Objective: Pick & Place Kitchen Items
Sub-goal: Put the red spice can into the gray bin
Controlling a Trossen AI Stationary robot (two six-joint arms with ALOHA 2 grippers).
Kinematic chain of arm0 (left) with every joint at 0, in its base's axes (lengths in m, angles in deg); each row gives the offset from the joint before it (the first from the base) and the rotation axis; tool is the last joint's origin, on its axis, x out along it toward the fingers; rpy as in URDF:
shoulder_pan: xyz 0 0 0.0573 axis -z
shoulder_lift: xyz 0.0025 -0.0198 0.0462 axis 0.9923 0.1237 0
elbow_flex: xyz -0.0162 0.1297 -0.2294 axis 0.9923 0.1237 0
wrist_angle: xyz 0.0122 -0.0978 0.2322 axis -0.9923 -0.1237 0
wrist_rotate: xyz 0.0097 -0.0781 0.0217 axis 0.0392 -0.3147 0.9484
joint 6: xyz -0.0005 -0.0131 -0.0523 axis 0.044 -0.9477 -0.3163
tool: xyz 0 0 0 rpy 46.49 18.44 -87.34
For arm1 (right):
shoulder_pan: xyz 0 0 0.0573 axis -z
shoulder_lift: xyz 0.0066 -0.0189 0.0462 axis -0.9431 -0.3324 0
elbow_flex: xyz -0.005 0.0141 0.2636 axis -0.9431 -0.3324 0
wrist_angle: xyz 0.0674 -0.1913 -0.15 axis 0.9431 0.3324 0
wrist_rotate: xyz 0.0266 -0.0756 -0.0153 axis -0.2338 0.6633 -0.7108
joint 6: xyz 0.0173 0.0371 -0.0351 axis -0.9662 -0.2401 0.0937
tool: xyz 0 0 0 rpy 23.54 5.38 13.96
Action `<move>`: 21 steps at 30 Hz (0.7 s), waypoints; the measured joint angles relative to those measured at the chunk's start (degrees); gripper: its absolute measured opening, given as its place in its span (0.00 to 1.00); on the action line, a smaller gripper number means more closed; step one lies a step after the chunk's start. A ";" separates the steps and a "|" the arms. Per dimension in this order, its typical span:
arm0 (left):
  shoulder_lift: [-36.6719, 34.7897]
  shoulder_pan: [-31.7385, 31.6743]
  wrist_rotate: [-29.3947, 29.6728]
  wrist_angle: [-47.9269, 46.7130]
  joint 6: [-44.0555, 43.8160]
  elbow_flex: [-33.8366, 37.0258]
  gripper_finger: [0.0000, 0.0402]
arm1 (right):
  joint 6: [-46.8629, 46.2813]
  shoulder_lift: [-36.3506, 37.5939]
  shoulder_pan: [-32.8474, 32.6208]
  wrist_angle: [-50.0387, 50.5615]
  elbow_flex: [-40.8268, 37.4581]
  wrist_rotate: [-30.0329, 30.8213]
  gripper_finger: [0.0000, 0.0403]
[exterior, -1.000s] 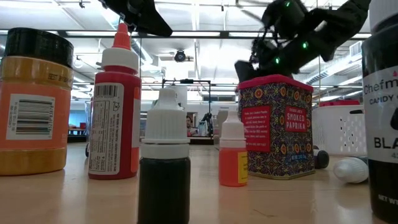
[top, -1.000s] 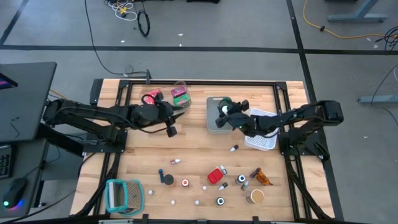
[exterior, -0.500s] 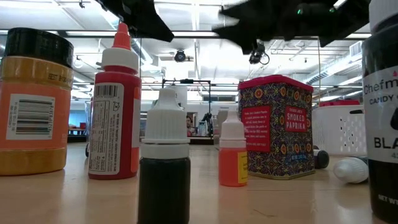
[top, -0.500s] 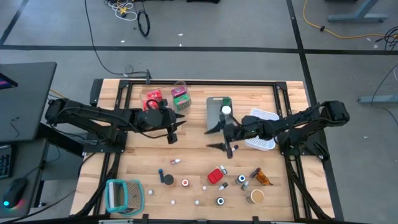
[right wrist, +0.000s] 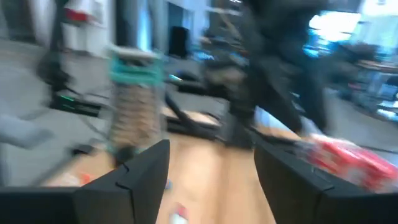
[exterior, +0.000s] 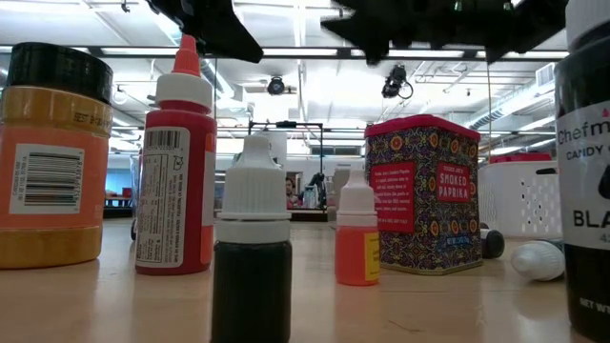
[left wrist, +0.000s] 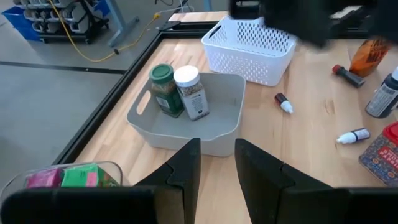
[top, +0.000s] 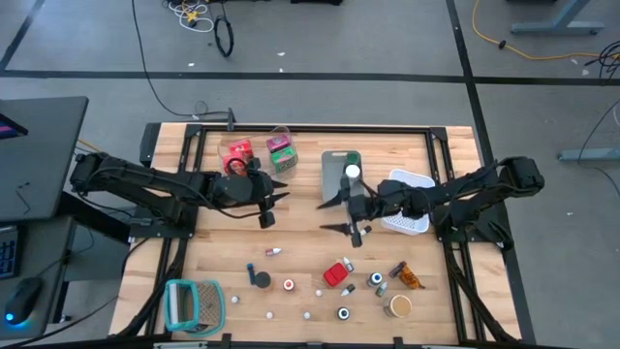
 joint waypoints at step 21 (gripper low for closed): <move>-2.86 -0.09 1.00 3.44 6.64 0.00 0.27 | -9.19 -4.92 -15.86 26.50 11.77 6.72 0.64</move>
